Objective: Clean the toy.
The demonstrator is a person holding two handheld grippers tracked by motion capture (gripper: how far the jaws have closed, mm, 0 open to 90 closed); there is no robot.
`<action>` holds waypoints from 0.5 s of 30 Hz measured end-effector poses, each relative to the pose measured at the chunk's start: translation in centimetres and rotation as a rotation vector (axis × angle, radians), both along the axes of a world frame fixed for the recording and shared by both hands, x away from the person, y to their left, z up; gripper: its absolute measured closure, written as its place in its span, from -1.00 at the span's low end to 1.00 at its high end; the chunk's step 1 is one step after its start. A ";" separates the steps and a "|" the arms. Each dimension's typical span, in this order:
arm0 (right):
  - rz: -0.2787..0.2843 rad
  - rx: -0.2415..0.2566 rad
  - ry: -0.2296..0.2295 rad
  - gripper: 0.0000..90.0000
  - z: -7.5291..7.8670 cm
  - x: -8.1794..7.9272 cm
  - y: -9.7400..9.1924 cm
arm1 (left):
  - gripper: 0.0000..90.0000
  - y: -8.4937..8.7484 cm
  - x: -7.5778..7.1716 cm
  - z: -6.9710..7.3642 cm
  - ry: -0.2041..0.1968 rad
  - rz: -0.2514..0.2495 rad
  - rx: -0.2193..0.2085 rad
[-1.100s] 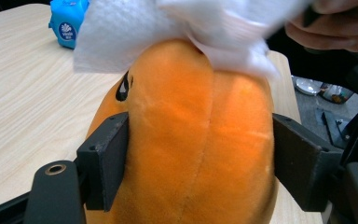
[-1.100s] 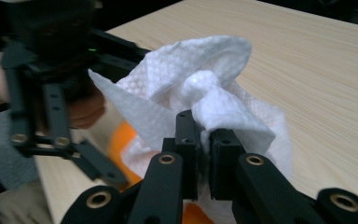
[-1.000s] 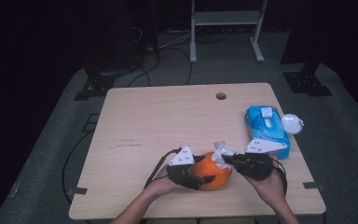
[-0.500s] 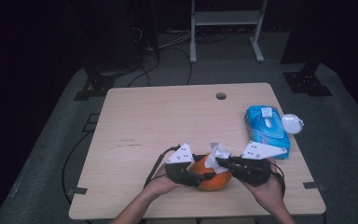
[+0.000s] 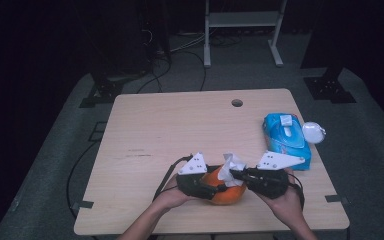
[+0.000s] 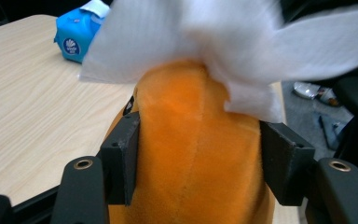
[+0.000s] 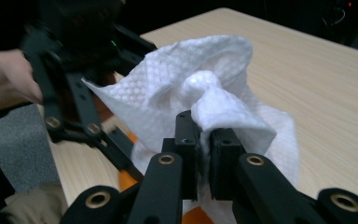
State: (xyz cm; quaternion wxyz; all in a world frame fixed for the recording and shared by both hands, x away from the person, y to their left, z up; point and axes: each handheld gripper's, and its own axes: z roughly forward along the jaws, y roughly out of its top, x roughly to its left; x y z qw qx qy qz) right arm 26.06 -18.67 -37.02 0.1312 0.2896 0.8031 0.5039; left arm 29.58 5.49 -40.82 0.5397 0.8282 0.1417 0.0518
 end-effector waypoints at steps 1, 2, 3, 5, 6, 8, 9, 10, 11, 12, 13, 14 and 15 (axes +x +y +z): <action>-0.002 0.010 0.017 0.85 -0.3 0.2 -0.2 | -0.17 0.0 0.0 -0.1 -0.006 0.003 0.010; -0.008 0.010 0.035 0.85 -0.7 0.5 -0.4 | -0.17 0.0 0.0 -0.1 -0.006 0.003 0.010; -0.015 0.008 0.046 0.85 -1.0 0.7 -0.6 | -0.18 0.1 0.1 -0.3 0.007 0.004 0.002; -0.023 0.024 0.071 0.84 -1.5 1.1 -1.1 | -0.26 0.0 0.3 -0.6 0.010 -0.003 -0.004; -0.023 0.024 0.071 0.84 -1.5 1.1 -1.1 | -0.36 0.0 0.3 -0.6 0.010 -0.003 -0.004; -0.040 0.013 0.085 0.84 -1.9 1.4 -1.6 | -0.58 0.1 0.9 -1.4 0.023 -0.041 -0.031; -0.045 0.003 0.084 0.84 -2.1 1.5 -1.7 | -0.66 0.3 1.1 -1.7 0.024 -0.042 -0.034; -0.052 0.000 0.087 0.84 -2.1 1.6 -1.8 | -0.73 0.5 1.3 -2.0 0.031 -0.040 -0.036; -0.057 0.004 0.091 0.84 -2.2 1.8 -2.0 | -0.76 0.7 1.6 -2.3 0.042 -0.039 -0.049; -0.055 0.007 0.094 0.84 -2.2 1.9 -2.2 | -0.78 0.8 1.8 -2.4 0.050 -0.038 -0.061; -0.058 0.009 0.097 0.84 -2.3 1.9 -2.3 | -0.80 0.8 1.8 -2.4 0.050 -0.038 -0.061; -0.060 0.007 0.101 0.84 -2.4 2.0 -2.4 | -0.81 1.1 2.1 -2.8 0.060 -0.043 -0.065; -0.062 0.003 0.101 0.84 -2.5 2.1 -2.6 | -0.81 1.1 2.2 -2.9 0.065 -0.047 -0.065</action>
